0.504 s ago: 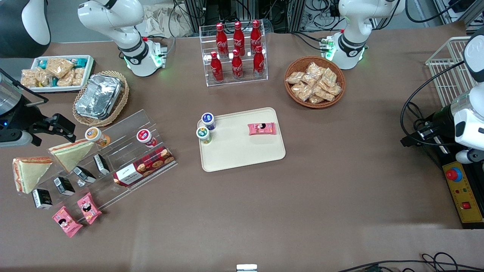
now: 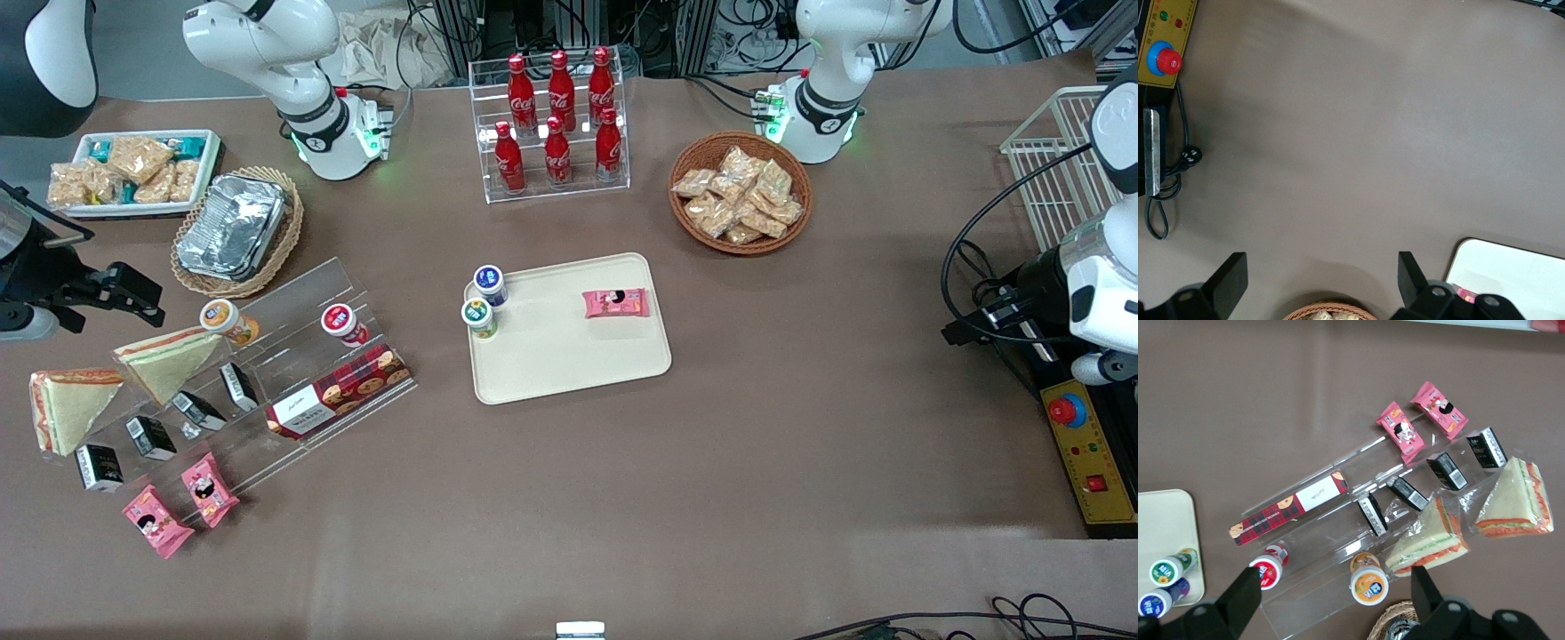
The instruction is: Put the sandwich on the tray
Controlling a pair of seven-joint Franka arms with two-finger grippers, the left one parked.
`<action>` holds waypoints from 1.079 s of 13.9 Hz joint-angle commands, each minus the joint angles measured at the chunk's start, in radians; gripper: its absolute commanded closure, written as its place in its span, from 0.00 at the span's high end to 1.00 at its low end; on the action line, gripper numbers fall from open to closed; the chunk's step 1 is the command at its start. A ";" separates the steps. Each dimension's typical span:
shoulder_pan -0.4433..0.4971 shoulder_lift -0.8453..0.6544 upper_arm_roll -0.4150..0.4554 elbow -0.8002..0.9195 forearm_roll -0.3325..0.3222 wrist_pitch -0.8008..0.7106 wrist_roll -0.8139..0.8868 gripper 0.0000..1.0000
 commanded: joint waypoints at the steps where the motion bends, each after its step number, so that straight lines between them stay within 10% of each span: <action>1: -0.004 -0.006 -0.050 -0.018 -0.011 -0.006 0.037 1.00; 7: -0.004 0.085 -0.205 -0.006 -0.007 0.039 0.312 1.00; 15: -0.074 0.218 -0.429 0.024 0.135 0.125 -0.074 1.00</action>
